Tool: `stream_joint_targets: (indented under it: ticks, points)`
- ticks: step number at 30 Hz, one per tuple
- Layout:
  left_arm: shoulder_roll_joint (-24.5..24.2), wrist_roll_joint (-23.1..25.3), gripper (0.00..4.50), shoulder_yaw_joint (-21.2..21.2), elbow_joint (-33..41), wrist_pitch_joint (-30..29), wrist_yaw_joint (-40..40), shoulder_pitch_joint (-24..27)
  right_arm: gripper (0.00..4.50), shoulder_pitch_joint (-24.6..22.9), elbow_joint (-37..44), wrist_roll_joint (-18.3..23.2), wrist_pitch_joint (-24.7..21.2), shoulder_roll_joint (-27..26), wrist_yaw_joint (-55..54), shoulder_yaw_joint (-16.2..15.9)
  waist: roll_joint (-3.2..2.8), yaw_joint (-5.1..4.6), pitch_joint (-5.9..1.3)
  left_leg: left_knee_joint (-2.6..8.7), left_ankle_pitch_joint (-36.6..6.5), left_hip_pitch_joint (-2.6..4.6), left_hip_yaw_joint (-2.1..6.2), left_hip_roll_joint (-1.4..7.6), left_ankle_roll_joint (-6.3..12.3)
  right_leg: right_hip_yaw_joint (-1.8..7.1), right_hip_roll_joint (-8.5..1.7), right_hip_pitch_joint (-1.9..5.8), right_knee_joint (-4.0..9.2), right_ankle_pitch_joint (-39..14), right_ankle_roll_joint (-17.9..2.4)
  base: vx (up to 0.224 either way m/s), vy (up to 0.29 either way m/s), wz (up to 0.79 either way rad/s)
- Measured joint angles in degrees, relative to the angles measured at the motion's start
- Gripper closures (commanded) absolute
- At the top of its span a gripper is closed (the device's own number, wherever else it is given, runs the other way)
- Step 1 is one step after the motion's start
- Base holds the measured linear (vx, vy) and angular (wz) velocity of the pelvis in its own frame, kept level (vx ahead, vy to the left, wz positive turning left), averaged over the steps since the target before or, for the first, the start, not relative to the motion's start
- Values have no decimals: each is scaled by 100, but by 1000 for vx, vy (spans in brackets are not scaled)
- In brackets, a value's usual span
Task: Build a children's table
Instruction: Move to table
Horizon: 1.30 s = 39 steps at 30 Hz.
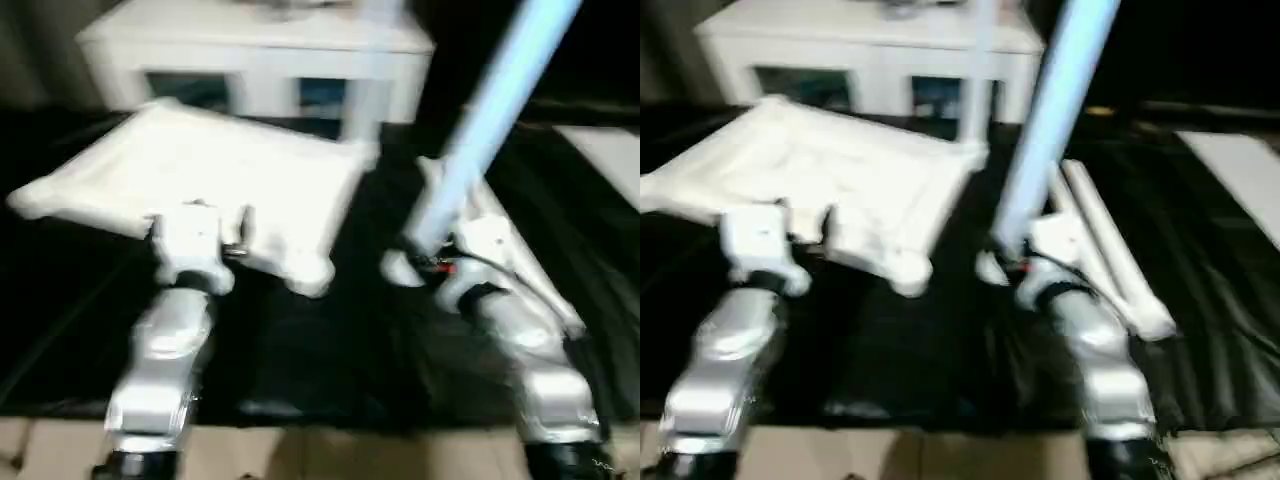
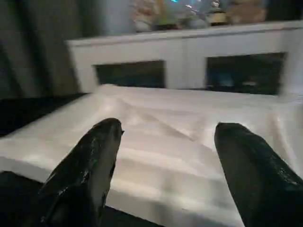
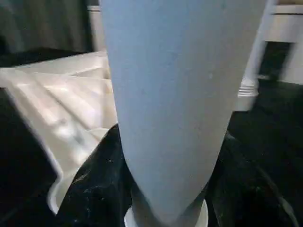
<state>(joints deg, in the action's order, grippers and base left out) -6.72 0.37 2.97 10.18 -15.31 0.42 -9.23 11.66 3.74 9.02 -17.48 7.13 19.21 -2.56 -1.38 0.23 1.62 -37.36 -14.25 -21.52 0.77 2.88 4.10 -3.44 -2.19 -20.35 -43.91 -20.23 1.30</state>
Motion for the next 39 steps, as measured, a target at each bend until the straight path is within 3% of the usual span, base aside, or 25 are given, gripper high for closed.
stream_joint_targets:
  ticks: [1, 2, 4, 5, 6, 7, 9, 10, 11, 13, 14, 16, 17, 19, 20, 21, 23, 24, 25, 26, 27, 30, 32, 35, 39]
  points:
    - [9, 2, 95, -1, -1, 1, -4, 1, 264, 4, 0, 20, 0, 14, -9, 33, 52, 15, 15, 3, -18, 64, -96, -37, -110, 122, -20, -150, 50, 39, 53, 59, -86, 32]
    - [5, 1, 95, -24, 0, 9, -12, -14, 264, -15, -1, 53, -2, 19, -34, 112, 174, 38, 71, -3, -50, 187, -299, -57, -263, 276, -101, -179, 255, 413, -73, 59, -86, 32]
    - [113, -8, 95, -206, -32, 11, -24, 4, 264, -97, -62, 50, -8, 110, -110, 298, 208, 215, 127, -159, -209, 284, -515, 80, -20, 359, -77, -42, 332, 358, -145, 52, -117, 21]
    - [123, -12, 95, -306, -30, 14, -28, -1, 264, -95, -69, 36, -8, 165, -143, 373, 186, 279, 134, -430, -225, 239, -516, 103, 7, 376, -72, 55, 418, 372, -157, 59, -99, 12]
    - [122, -12, 95, -322, -29, 15, -28, -3, 264, -95, -64, 32, -8, 171, -153, 432, 193, 293, 137, -506, -207, 241, -518, 105, -23, 404, -67, 121, 471, 373, -158, 73, -48, -5]
    - [116, -12, 95, -322, -27, 19, -30, -19, 264, -93, -48, 31, -6, 174, -166, 464, 178, 298, 132, -471, -188, 238, -512, 115, -54, 408, -65, 178, 518, 373, -158, 63, -6, 9]
    - [115, -14, 95, -314, -27, 31, -74, -24, 264, -92, -37, 20, -6, 167, -192, 454, 8, 313, 123, -87, -184, 238, -519, 283, -60, 313, 63, 324, 655, 376, -164, 69, 23, 9]
    - [103, -15, 95, -315, -26, 36, -97, -29, 264, -92, -37, 14, -7, 166, -203, 451, -124, 317, 101, 21, -16, 250, -523, 385, -311, 241, 118, 373, 695, 375, -163, 103, 129, 0]
    - [65, -15, 95, -274, -31, 45, -123, -28, 264, -94, -36, 16, -8, 112, -223, 430, -122, 275, 106, 28, 11, 250, -520, 444, -592, 202, 114, 392, 725, 372, -161, 103, 129, 0]
    - [46, -22, 95, -202, -74, 44, -141, -23, 264, -66, -34, 16, -15, 60, -219, 299, -107, 174, 108, 61, -31, 263, -516, 423, -571, 107, 55, 336, 702, 287, -440, 138, 120, 10]
    - [17, -24, 95, -148, -110, 45, -146, -24, 264, -51, -24, 27, -15, 51, -210, 254, -101, 83, 102, 61, -61, 277, -508, 375, -507, 73, 0, 233, 486, 258, -485, 139, 105, 12]
    - [-20, -24, 95, -156, -113, 52, -156, -30, 264, -59, -5, 40, -16, 101, -215, 288, -71, -41, 83, 67, -114, 317, -516, 300, -439, 70, -93, 15, 229, 293, -294, 114, 63, 1]
    - [-9, -30, 95, -171, -114, 57, -164, -35, 264, -58, 2, 56, -36, 110, -226, 342, -5, -112, 62, 76, -146, 345, -545, 222, -433, 102, -166, -132, 309, 367, -171, 109, 38, -2]
    - [5, -48, 95, -182, -131, 62, -181, -38, 264, -76, 24, 90, -71, 95, -246, 424, 190, -136, 72, 84, -243, 509, -922, 212, -521, 210, -299, -220, 495, 634, -80, 112, -25, -28]
    - [92, -53, 95, -229, -173, 59, -190, -40, 264, -147, 21, 122, -97, 152, -258, 515, 214, -46, 97, -18, -368, 566, -1049, 266, -424, 408, -153, -132, 525, 584, -102, 118, -41, -34]
    - [136, -63, 95, -381, -176, 61, -223, -71, 264, -175, 16, 131, -114, 199, -266, 589, 156, 42, 95, -211, -456, 559, -966, 276, -284, 566, -9, -59, 580, 588, -123, 134, -49, -44]
    - [179, -65, 95, -506, -172, 66, -264, -139, 264, -197, 29, 140, -119, 259, -306, 750, 117, 74, 88, -634, -434, 232, -659, 231, -295, 534, 22, 72, 702, 591, -133, 127, -13, -26]
    - [148, -65, 95, -490, -165, 73, -265, -160, 264, -196, 64, 146, -114, 247, -310, 750, 58, 80, 68, -519, -381, 93, -580, 281, -371, 501, 69, 114, 741, 584, -139, 100, 16, -1]
    - [135, -72, 95, -468, -162, 78, -278, -163, 264, -195, 84, 156, -108, 245, -309, 726, -31, 84, 57, -222, -327, 6, -555, 385, -380, 401, 129, 165, 780, 572, -136, 98, 42, 0]
    - [116, -108, 95, -403, -153, 108, -331, -131, 264, -191, 99, 167, -105, 227, -305, 690, -166, 108, 58, -51, 85, 2, -520, 542, -574, 261, 189, 226, 777, 523, -114, 98, 42, 0]
    - [47, -171, 95, -354, -152, 114, -406, -55, 264, -191, 100, 184, -107, 154, -300, 624, -175, 74, 70, -73, 72, 49, -514, 558, -608, 216, 155, 238, 785, 488, -119, 96, 108, -9]
    - [-269, -331, 95, -343, -129, 75, -896, 23, 264, -139, 172, 276, -107, 105, -152, 455, -84, -21, 50, -59, 15, 49, -519, 423, -514, 108, -56, 132, 563, 359, -358, 108, 89, 5]
    - [-537, -613, 76, -501, -5, 87, -1579, 76, 264, -123, 203, 396, -115, 325, 66, 478, -20, 32, 6, -118, 18, -61, -572, 365, -501, 169, -145, 51, 538, 376, 55, 81, 29, 2]
    - [-1267, -879, 76, -933, -42, 169, -2815, 86, 264, -107, 213, 596, -259, 754, 624, 549, -1, 169, 2, -105, 72, -202, -586, 368, -581, 209, -120, -114, 480, 400, 101, 0, 0, 0]
    - [-1850, -847, 38, -987, -435, 305, -3669, -81, 264, -103, 224, 835, -376, 984, 1231, 517, -15, 214, 31, -20, 100, -131, -615, 409, -625, 180, -119, -58, 549, 444, 20, -43, -14, 1]
